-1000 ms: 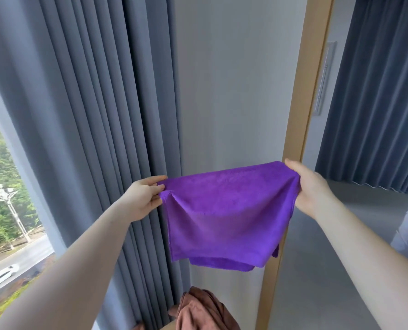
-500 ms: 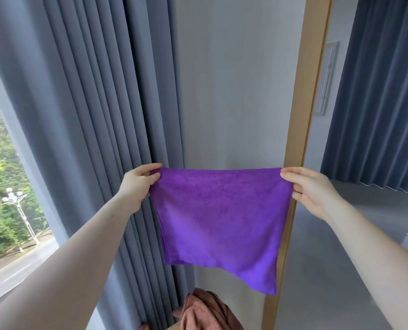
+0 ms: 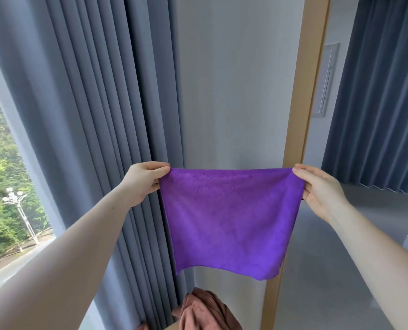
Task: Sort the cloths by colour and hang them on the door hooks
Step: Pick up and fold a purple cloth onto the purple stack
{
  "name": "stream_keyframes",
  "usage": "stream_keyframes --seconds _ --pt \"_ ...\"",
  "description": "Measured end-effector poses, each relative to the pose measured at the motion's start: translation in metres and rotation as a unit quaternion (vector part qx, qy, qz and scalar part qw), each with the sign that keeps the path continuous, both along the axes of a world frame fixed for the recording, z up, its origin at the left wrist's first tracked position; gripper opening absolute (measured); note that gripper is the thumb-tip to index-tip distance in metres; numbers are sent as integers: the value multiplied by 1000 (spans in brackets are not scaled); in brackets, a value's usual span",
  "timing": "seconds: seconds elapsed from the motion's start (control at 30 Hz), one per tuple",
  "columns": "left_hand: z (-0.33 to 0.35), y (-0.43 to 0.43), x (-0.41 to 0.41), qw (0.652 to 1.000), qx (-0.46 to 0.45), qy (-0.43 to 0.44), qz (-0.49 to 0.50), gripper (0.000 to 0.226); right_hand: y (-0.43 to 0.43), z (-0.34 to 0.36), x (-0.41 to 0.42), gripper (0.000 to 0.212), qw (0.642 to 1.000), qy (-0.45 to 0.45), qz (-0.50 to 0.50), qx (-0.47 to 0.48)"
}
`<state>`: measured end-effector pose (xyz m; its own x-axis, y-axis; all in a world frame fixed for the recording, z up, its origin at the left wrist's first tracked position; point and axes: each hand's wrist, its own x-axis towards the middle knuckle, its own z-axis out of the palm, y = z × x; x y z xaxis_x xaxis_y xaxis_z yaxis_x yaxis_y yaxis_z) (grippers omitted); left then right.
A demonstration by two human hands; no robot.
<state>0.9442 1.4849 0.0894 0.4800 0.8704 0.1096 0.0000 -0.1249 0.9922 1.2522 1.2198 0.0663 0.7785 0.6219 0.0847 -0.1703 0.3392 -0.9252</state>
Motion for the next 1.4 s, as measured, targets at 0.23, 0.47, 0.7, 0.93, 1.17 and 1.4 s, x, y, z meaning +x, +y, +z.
stream_keyframes --seconds 0.23,0.47,0.7,0.93,1.17,1.4 --pt "17 2 1 998 35 41 -19 21 -11 -3 10 22 986 -126 -57 -91" --pt "27 -3 5 981 114 155 2 20 -10 -13 20 12 956 -215 -131 -150" --pt "27 -4 7 973 136 187 -15 15 -12 -8 26 24 977 -140 -88 -132" --pt "21 6 1 973 131 181 -57 8 -22 -3 24 32 948 -222 -25 -226" --pt "11 3 12 978 130 166 -4 15 -15 -5 19 16 900 -341 -83 -257" --pt "5 -17 28 999 2 40 -15 21 -8 0 13 15 942 -255 -106 -192"
